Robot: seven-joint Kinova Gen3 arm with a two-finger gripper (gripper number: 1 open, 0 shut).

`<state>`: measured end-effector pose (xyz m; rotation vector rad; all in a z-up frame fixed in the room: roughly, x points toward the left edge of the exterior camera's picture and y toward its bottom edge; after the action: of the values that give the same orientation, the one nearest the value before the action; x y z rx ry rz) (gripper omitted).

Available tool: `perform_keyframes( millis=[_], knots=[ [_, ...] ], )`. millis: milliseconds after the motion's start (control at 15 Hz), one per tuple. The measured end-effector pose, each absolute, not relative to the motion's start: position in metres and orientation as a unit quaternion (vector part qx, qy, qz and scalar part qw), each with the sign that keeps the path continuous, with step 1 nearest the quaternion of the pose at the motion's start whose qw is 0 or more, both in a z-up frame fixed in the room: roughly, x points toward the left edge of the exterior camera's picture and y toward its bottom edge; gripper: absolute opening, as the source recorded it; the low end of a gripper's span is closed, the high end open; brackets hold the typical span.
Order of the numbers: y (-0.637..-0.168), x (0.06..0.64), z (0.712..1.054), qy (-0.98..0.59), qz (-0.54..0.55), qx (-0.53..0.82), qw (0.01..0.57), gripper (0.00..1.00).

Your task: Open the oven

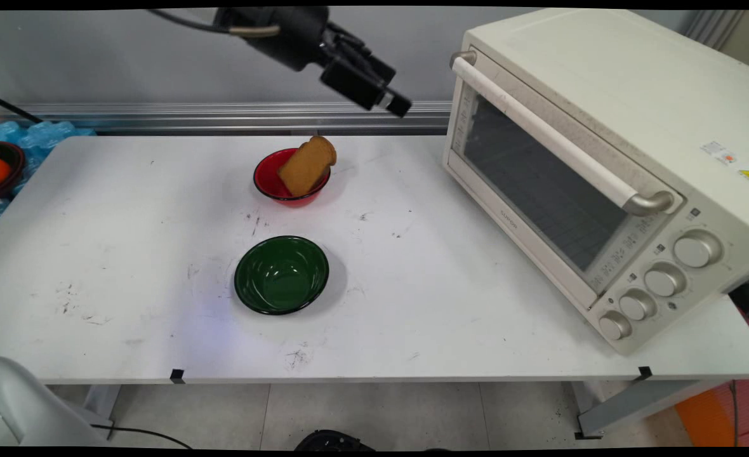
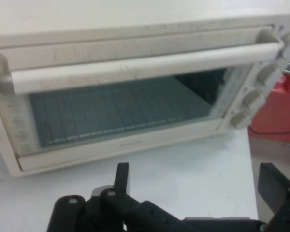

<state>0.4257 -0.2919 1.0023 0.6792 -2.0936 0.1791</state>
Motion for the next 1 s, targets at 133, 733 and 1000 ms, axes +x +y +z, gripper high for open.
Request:
perform_keyframes(
  millis=[133,733,1000],
  knots=[
    [-0.297,0.413,1.009,-0.844,0.082,0.286,0.446,1.00],
    [-0.325,0.359,1.034,-0.839,0.122,0.329,0.415,1.00],
    [-0.336,0.343,1.038,-0.839,0.135,0.339,0.403,1.00]
  ],
)
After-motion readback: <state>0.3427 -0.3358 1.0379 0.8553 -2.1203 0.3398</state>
